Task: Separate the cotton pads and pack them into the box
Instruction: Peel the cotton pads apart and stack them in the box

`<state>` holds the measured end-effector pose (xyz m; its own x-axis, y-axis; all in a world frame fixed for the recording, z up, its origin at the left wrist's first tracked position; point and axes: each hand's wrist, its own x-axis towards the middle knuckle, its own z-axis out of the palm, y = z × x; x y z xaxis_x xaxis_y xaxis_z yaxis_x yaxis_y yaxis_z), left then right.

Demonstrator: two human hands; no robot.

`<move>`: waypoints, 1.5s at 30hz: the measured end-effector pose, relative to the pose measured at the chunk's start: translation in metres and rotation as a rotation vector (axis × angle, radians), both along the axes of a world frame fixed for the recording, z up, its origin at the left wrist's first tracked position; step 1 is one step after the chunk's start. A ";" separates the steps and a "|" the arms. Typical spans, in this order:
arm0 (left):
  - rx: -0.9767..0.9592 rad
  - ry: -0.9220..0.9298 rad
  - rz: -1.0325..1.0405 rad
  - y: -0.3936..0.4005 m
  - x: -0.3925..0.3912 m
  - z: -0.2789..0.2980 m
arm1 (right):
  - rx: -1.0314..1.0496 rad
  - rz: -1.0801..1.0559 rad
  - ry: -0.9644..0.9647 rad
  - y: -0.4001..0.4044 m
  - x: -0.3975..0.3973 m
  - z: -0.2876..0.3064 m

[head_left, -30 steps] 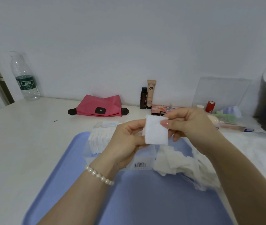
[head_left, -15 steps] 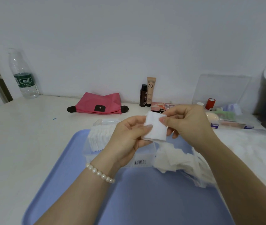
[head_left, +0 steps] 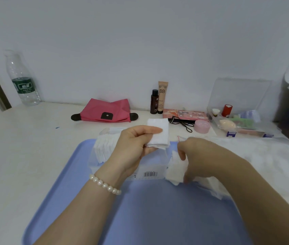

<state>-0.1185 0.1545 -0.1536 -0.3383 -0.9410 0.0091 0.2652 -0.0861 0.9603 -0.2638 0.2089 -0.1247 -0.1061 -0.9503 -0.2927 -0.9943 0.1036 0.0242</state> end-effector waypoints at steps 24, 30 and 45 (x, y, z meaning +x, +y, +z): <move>-0.224 -0.104 -0.142 0.005 0.003 -0.003 | -0.386 0.038 -1.146 0.005 -0.019 0.028; -0.236 -0.046 -0.257 0.007 0.002 -0.003 | -0.640 0.062 -1.092 -0.002 -0.012 0.020; -0.297 -0.074 -0.403 0.006 0.004 -0.006 | -0.758 0.105 -0.896 -0.009 -0.011 0.010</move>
